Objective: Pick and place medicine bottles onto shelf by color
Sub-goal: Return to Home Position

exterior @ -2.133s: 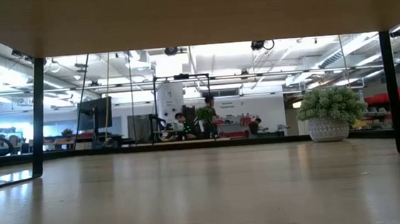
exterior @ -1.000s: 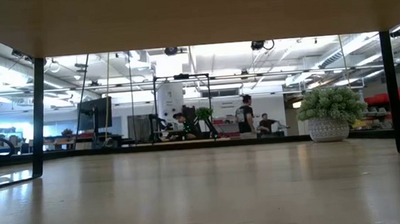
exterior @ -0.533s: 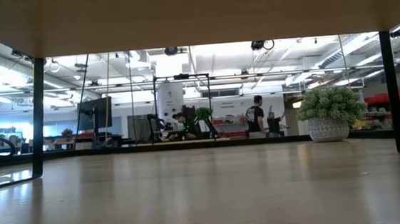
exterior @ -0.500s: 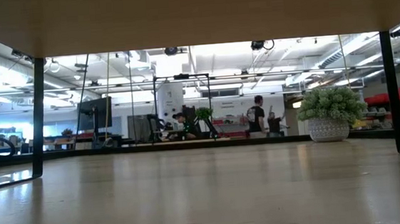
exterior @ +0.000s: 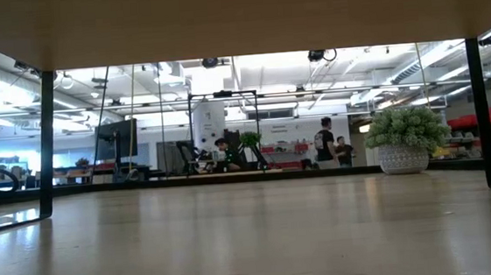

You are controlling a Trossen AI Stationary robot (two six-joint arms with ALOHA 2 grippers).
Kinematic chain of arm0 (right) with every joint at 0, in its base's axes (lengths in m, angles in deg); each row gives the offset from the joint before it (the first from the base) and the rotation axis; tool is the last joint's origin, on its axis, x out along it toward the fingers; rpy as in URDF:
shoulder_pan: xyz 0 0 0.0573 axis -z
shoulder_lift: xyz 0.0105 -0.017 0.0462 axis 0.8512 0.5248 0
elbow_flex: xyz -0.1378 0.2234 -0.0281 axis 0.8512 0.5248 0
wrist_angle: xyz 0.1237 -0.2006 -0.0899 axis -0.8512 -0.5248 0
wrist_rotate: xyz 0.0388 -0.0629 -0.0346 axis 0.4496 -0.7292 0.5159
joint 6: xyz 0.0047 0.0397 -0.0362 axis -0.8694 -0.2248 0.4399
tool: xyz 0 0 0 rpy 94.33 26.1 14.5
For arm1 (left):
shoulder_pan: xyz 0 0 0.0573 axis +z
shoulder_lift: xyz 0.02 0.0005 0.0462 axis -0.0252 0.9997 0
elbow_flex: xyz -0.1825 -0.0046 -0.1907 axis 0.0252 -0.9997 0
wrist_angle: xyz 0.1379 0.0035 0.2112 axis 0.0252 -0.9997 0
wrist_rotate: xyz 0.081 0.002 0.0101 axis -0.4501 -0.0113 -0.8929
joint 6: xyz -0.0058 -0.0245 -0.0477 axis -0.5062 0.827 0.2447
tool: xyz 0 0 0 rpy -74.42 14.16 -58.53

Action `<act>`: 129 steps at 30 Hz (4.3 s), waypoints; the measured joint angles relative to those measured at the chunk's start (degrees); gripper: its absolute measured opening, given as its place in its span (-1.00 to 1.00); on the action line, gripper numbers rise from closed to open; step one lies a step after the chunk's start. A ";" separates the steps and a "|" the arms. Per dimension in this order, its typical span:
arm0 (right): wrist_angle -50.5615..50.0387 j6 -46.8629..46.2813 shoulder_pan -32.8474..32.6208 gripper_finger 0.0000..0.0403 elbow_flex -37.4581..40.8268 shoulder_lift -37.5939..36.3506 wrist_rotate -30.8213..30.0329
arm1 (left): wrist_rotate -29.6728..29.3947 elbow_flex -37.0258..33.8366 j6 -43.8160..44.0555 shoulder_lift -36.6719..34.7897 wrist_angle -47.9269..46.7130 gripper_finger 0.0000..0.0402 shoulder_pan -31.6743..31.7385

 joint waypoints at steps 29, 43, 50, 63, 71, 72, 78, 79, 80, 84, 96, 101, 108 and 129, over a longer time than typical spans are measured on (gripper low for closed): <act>55.41 -21.31 -6.01 -0.97 61.86 -38.73 -12.00 | 0.04 -0.07 -9.94 0.06 -1.81 -0.89 0.02; 69.08 -24.39 -6.12 -0.97 78.96 -46.59 -11.37 | 0.03 -0.07 -10.39 0.07 -4.10 -0.92 0.02; 81.69 -27.74 -6.12 -0.97 87.69 -48.18 -11.36 | 0.05 -0.07 -8.08 0.07 -4.74 -0.85 0.02; 90.76 -28.40 -6.12 -0.97 96.05 -48.16 -12.00 | 0.05 -0.09 -8.34 0.07 -4.67 -0.89 0.02; 90.67 -25.20 -6.12 -0.97 96.05 -48.86 -11.11 | 0.05 -0.09 -8.34 0.07 -4.67 -0.83 0.02; 90.68 -24.65 -6.12 -0.97 96.05 -49.23 -11.09 | 0.05 -0.09 -8.34 0.07 -4.67 -0.84 0.02; 86.43 -23.58 -6.12 -0.97 96.05 -54.55 -8.30 | 0.05 -0.09 -8.34 0.07 -4.67 -0.88 0.02; 85.03 -23.58 -6.12 -0.97 96.05 -55.86 -7.62 | 0.05 -0.09 -8.33 0.07 -4.67 -0.89 0.02; 83.92 -23.60 -6.12 -0.97 96.05 -57.21 -7.19 | 0.05 -0.09 -8.34 0.07 -4.67 -0.89 0.02; 78.98 -23.91 -6.11 -0.97 96.05 -62.58 -6.89 | 0.05 -0.09 -8.34 0.07 -4.67 -0.88 0.02; 70.70 -22.89 -6.12 -0.97 96.02 -73.33 -6.68 | 0.05 -0.09 -8.34 0.07 -4.66 -0.86 0.02; 70.69 -20.49 -6.12 -0.97 96.01 -73.78 -5.35 | 0.05 -0.09 -8.34 0.07 -4.67 -0.88 0.02; 70.83 -18.61 -6.12 -0.97 96.00 -73.78 -4.99 | 0.05 -0.09 -8.34 0.07 -4.66 -0.83 0.02; 67.82 8.18 -6.11 -0.97 95.94 -73.97 11.57 | 0.05 -0.09 -8.36 0.07 -4.65 -0.82 0.02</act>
